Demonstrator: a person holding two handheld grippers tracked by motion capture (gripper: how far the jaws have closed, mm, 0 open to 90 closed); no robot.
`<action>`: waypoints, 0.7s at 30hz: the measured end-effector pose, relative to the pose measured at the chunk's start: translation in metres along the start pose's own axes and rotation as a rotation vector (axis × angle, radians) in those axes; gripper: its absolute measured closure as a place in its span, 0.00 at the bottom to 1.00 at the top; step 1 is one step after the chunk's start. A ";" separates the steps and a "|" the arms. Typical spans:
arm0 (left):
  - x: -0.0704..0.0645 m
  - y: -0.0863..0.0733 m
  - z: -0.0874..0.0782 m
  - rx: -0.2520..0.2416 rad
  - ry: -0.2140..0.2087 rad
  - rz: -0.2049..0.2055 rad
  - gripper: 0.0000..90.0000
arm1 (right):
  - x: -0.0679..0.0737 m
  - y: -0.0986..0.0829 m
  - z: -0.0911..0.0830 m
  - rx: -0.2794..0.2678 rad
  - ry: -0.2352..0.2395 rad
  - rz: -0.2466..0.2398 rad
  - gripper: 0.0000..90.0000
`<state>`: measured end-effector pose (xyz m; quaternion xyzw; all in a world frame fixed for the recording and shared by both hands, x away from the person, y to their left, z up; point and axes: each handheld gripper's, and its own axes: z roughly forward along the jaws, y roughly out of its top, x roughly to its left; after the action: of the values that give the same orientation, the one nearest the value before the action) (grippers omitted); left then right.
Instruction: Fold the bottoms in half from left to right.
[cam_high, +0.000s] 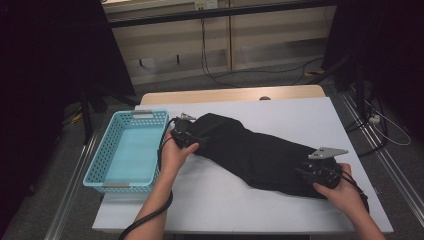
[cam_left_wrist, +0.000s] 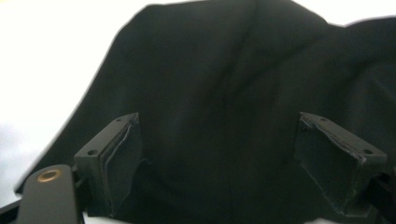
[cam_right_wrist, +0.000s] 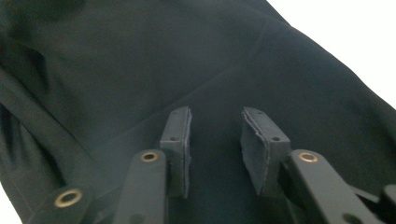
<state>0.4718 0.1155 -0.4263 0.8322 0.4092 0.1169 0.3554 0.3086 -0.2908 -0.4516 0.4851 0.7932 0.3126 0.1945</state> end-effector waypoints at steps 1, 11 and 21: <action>-0.001 -0.002 0.000 -0.003 -0.005 -0.007 0.18 | 0.001 -0.002 -0.001 -0.006 -0.007 0.004 0.71; -0.002 -0.006 -0.006 -0.010 -0.005 -0.008 0.18 | 0.013 -0.033 -0.034 0.010 -0.017 -0.009 0.74; -0.003 -0.005 -0.007 -0.018 -0.014 0.004 0.18 | -0.019 -0.007 -0.030 -0.069 -0.098 0.053 0.83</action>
<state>0.4636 0.1184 -0.4244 0.8306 0.4040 0.1154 0.3654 0.2949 -0.3194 -0.4342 0.5138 0.7583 0.3205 0.2414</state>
